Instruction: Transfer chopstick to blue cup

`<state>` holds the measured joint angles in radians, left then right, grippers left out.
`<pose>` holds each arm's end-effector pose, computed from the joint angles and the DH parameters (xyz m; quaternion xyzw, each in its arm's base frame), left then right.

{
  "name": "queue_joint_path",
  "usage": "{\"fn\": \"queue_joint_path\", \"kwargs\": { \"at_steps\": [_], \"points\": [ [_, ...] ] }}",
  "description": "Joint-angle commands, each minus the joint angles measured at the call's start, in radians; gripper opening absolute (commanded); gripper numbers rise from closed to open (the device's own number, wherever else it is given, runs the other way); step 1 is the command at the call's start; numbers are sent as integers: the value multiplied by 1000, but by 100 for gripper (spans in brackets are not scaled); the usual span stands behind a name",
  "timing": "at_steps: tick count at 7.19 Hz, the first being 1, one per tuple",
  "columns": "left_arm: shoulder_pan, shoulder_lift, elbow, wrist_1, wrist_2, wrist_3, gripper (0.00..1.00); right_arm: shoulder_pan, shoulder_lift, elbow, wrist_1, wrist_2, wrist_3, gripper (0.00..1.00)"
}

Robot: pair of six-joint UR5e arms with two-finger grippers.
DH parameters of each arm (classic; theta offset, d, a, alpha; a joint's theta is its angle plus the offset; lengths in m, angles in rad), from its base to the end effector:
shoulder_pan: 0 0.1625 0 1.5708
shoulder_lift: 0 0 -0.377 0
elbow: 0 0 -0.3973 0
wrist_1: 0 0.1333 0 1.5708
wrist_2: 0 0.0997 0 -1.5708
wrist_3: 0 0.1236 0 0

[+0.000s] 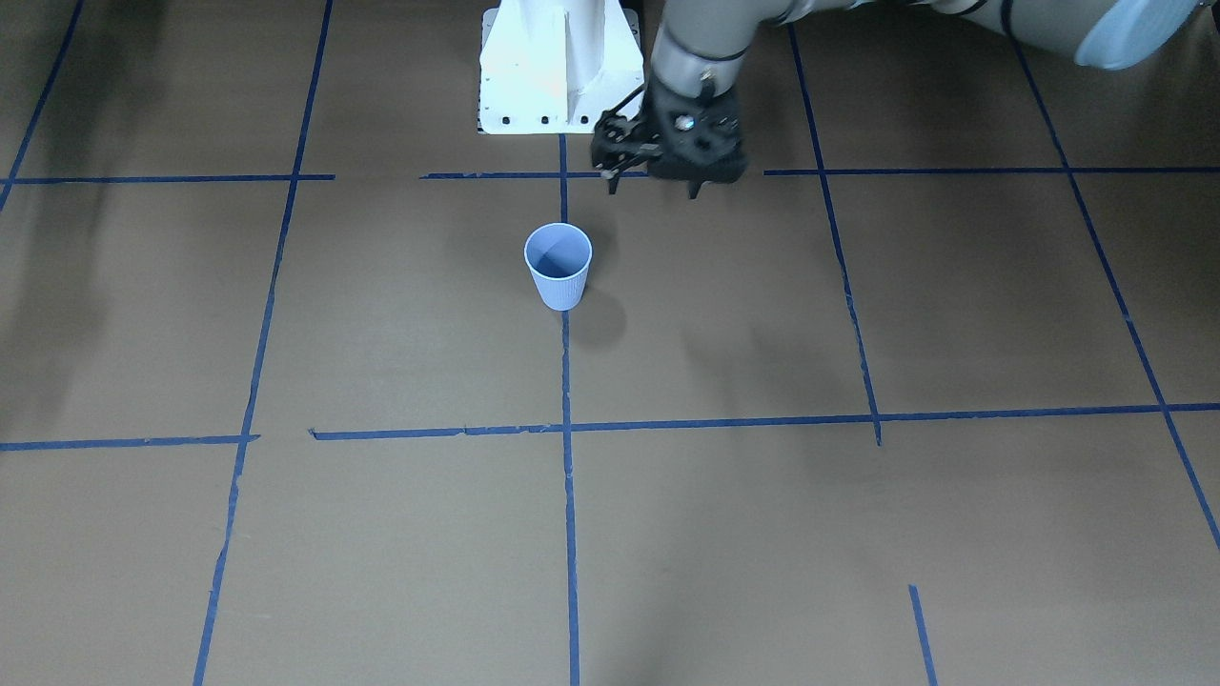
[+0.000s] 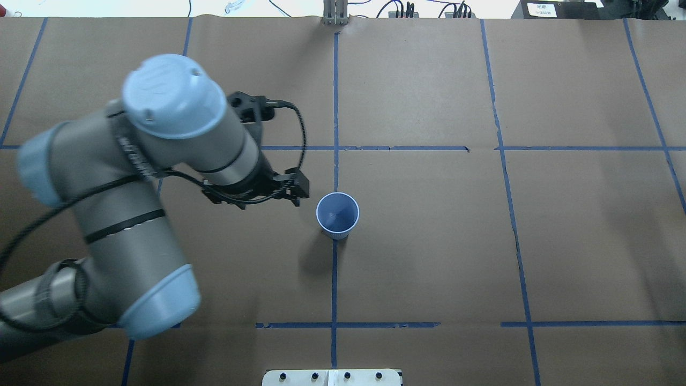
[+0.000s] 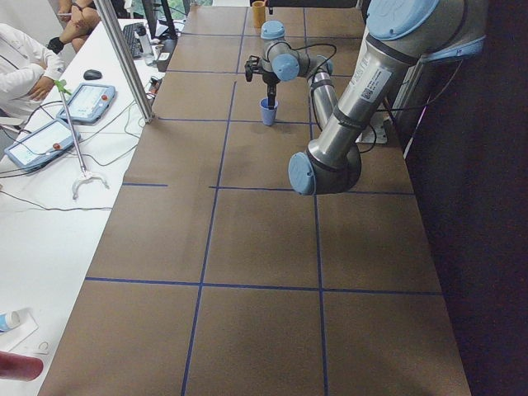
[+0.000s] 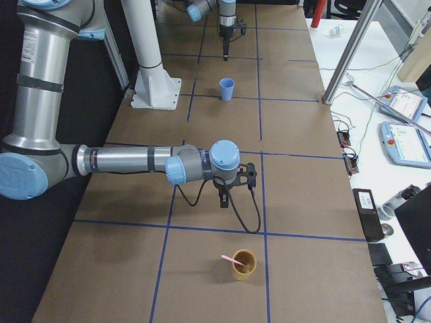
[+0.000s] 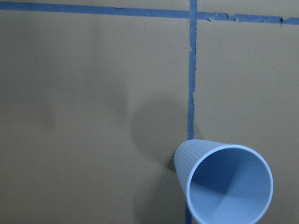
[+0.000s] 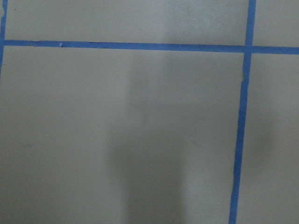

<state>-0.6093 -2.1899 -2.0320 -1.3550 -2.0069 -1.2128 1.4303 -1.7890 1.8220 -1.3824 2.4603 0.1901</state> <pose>0.4094 -0.3846 0.1159 0.0163 0.4534 -0.0212 0.8909 -0.0233 -0.4308 0.5715 0.0280 -0.4382 -0.0253 0.8981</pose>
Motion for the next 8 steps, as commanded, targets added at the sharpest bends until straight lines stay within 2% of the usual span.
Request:
{"fn": "queue_joint_path", "kwargs": {
  "at_steps": [1, 2, 3, 4, 5, 6, 7, 8],
  "points": [
    [-78, 163, -170, 13, -3, 110, 100, 18, -76, 19, 52, -119, -20, 100],
    [-90, 242, -198, 22, 0, 200, 100, 83, -75, 13, 37, -121, -59, 100],
    [-113, 261, -197, 20, -1, 208, 100, 107, -55, 4, -18, -124, -128, 100],
    [-115, 262, -197, 22, -1, 208, 100, 167, 27, -39, -91, -139, -232, 100],
    [-115, 262, -195, 22, -3, 208, 100, 221, 90, -117, -110, -145, -347, 100],
    [-113, 262, -194, 22, -3, 207, 100, 240, 133, -186, -106, -147, -384, 100],
    [-113, 260, -197, 22, -4, 196, 100, 240, 135, -232, -93, -146, -403, 100],
    [-113, 262, -197, 22, -4, 194, 100, 242, 129, -274, -95, -150, -497, 100]
  ]
}}
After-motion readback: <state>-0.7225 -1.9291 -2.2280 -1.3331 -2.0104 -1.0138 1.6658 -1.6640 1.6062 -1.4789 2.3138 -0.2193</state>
